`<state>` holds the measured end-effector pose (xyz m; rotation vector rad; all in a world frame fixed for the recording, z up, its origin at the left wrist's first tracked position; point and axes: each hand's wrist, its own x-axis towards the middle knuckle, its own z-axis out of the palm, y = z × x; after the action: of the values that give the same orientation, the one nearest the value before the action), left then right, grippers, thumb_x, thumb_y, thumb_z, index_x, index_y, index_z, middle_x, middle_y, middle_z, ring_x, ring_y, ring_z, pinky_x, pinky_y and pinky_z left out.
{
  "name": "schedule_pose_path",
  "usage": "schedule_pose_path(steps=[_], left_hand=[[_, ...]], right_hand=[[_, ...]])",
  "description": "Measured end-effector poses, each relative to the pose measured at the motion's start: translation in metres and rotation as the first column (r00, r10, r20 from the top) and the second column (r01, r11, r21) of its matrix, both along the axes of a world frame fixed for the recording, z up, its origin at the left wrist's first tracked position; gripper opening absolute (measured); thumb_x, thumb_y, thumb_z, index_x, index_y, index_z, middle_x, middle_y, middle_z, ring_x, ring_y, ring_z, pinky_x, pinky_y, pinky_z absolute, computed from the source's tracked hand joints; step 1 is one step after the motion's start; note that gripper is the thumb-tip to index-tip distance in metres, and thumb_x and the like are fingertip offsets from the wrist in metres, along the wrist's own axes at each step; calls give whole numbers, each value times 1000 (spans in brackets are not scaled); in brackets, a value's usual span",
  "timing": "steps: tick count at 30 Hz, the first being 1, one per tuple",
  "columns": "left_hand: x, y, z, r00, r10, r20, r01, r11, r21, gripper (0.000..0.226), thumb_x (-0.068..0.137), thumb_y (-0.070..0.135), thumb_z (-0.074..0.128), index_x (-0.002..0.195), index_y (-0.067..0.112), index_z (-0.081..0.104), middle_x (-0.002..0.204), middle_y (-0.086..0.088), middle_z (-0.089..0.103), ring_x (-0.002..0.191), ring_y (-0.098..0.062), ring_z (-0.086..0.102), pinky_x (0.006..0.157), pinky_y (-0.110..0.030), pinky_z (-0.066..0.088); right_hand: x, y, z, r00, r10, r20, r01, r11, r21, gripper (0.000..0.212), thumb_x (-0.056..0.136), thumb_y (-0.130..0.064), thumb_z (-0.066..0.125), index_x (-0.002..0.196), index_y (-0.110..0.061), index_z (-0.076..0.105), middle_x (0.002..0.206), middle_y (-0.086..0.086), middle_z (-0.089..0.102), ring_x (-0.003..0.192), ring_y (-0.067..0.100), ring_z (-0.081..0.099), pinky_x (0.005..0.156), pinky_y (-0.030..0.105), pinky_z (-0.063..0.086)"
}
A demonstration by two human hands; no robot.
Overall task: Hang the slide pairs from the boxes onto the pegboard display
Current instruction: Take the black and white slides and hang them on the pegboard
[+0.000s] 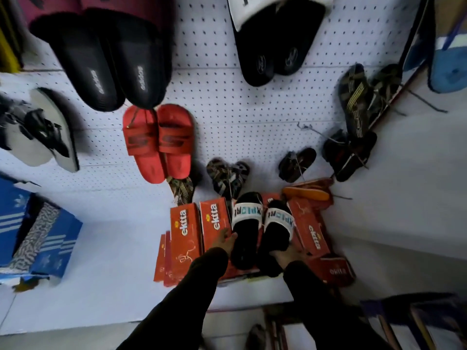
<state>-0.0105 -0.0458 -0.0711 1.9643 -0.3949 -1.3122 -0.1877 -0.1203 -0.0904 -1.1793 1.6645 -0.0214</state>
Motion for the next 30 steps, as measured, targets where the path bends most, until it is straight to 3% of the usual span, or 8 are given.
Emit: schedule_pose_path(steps=[2, 5, 8, 16, 19, 22, 26, 30], left_hand=[[-15, -5, -10, 998, -4, -59, 7, 999, 48, 56, 95, 21, 51, 147, 5, 35, 150, -18, 43, 138, -34, 42, 115, -39, 33], [-27, -9, -22, 996, 66, -55, -59, 991, 122, 59, 93, 22, 54, 146, 5, 37, 147, -20, 46, 135, -38, 45, 114, -45, 35], [-27, -11, -29, 986, 160, -52, -150, 974, 170, 55, 90, 23, 59, 139, -1, 47, 138, -23, 55, 127, -39, 53, 109, -42, 41], [-29, -4, -27, 978, 180, -102, -160, 971, 178, 49, 83, 24, 71, 124, 0, 63, 121, -20, 68, 112, -34, 65, 96, -31, 48], [-28, 0, -17, 976, 188, -113, -177, 979, 102, 52, 79, 27, 74, 123, 0, 64, 117, -21, 70, 107, -36, 67, 92, -39, 54], [-19, -5, 3, 970, 216, -114, -217, 976, 0, 51, 78, 26, 76, 121, 2, 65, 116, -20, 70, 107, -37, 67, 85, -38, 54], [-7, -20, 47, 971, 210, -115, -228, 957, -177, 49, 79, 24, 75, 122, 2, 63, 109, -11, 69, 100, -26, 66, 95, -42, 53], [1, -30, 100, 975, 213, -69, -223, 902, -369, 48, 81, 17, 73, 124, 1, 61, 116, -16, 68, 105, -27, 65, 100, -45, 51]], right_hand=[[-12, -1, -32, 999, -11, 46, 11, 1000, 0, 74, 79, -20, 70, 146, -12, 40, 140, 16, 57, 124, 38, 58, 101, 42, 48], [-18, 2, -36, 989, -114, 96, 117, 993, -29, 61, 83, -5, 62, 142, -10, 49, 132, 19, 62, 117, 41, 61, 103, 50, 49], [-25, -2, -40, 979, -137, 151, 142, 989, -26, 54, 79, 2, 62, 133, -7, 58, 126, 23, 67, 113, 43, 64, 100, 58, 49], [-35, -11, -11, 905, -350, 242, 306, 931, 199, 51, 84, 6, 63, 134, 0, 56, 130, 23, 63, 113, 38, 62, 100, 51, 51], [-36, -15, 1, 886, -349, 306, 317, 936, 151, 54, 80, 5, 67, 132, -3, 57, 131, 19, 64, 119, 39, 61, 100, 54, 51], [-27, -19, 40, 830, -361, 425, 334, 932, 140, 54, 84, 6, 62, 136, -7, 54, 134, 14, 62, 121, 38, 60, 93, 49, 54], [-15, -32, 85, 755, -346, 557, 377, 924, 63, 60, 84, 9, 61, 139, -11, 53, 136, 15, 61, 123, 38, 59, 95, 45, 50], [-3, -44, 134, 698, -259, 668, 405, 912, -69, 58, 82, 11, 61, 135, -11, 55, 123, 14, 65, 112, 36, 63, 80, 37, 52]])
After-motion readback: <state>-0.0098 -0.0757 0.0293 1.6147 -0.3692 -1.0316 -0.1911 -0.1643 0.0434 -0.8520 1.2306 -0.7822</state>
